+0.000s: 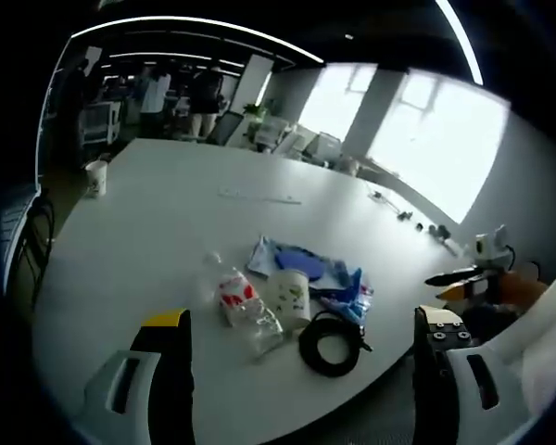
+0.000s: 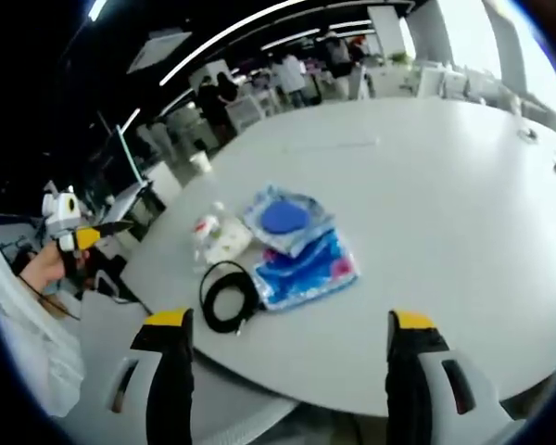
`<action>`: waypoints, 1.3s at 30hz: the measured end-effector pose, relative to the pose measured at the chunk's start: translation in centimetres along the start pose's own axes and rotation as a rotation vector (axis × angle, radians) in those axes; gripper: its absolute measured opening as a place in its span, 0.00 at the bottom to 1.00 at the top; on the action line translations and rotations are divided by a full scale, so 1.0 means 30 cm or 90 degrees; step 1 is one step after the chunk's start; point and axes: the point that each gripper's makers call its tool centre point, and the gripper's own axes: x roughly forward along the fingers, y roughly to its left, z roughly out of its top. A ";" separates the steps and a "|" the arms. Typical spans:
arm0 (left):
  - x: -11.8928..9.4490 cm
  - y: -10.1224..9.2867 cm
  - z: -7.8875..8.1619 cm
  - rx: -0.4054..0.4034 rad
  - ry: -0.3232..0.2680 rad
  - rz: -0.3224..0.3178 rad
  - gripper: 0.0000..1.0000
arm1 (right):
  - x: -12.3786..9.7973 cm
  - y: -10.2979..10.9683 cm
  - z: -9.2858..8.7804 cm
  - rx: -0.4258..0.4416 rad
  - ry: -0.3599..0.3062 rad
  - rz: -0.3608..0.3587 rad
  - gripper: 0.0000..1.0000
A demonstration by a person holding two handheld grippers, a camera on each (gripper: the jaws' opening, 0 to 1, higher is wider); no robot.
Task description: Arrange the tabletop items into an orderly group along one side of the table until the central work area is clear of visible clutter.
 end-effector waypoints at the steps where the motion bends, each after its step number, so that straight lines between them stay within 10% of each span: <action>1: 0.003 0.003 0.003 0.001 0.000 0.000 0.97 | -0.002 -0.002 0.006 0.000 -0.001 -0.001 0.84; 39: 0.055 0.044 -0.036 -0.021 0.029 0.020 0.97 | 0.071 -0.041 -0.007 0.006 0.035 0.016 0.82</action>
